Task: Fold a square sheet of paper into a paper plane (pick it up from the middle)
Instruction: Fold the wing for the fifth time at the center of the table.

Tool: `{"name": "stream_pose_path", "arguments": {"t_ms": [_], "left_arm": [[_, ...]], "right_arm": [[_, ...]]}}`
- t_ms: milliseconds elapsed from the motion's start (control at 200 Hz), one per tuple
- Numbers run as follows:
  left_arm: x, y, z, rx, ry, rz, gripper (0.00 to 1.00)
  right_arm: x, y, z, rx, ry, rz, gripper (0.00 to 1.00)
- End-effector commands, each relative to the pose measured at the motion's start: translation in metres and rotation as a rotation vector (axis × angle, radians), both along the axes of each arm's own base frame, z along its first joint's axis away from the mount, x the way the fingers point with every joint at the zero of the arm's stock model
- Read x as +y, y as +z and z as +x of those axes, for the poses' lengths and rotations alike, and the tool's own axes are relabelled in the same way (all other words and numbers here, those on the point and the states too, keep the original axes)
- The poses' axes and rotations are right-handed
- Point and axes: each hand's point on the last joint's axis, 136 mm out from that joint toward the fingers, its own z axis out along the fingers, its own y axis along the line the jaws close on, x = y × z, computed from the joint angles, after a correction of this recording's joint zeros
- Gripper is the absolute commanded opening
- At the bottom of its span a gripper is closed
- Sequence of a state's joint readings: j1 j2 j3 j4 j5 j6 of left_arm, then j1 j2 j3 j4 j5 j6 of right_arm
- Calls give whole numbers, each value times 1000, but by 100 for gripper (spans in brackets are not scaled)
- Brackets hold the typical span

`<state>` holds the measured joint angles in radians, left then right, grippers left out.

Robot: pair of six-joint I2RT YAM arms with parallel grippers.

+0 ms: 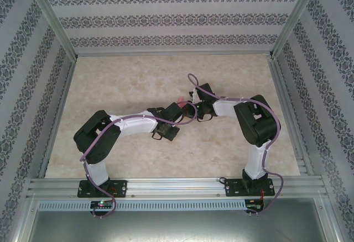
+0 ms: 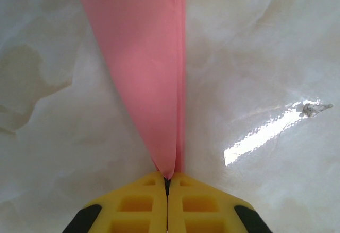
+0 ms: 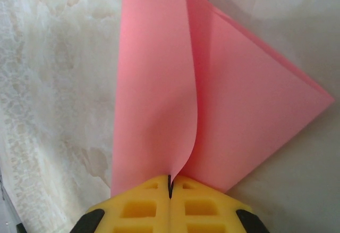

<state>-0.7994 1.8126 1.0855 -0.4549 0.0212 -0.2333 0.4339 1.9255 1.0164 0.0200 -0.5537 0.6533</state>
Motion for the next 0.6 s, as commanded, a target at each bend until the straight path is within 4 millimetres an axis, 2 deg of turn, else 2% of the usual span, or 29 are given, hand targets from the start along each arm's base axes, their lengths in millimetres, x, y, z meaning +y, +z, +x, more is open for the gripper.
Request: {"name": "stream_pose_path", "arguments": {"t_ms": [0, 345, 485, 595], "left_arm": [[15, -20, -14, 54, -39, 98, 9], [8, -11, -13, 53, -36, 58, 18], [-2, 2, -14, 50, -39, -2, 22], [-13, 23, -15, 47, -47, -81, 26]], "right_arm": [[-11, -9, 6, -15, -5, -69, 2], [-23, -30, -2, 27, 12, -172, 2], [-26, -36, -7, 45, 26, -205, 2], [-28, -39, -9, 54, 28, -215, 2]]}}
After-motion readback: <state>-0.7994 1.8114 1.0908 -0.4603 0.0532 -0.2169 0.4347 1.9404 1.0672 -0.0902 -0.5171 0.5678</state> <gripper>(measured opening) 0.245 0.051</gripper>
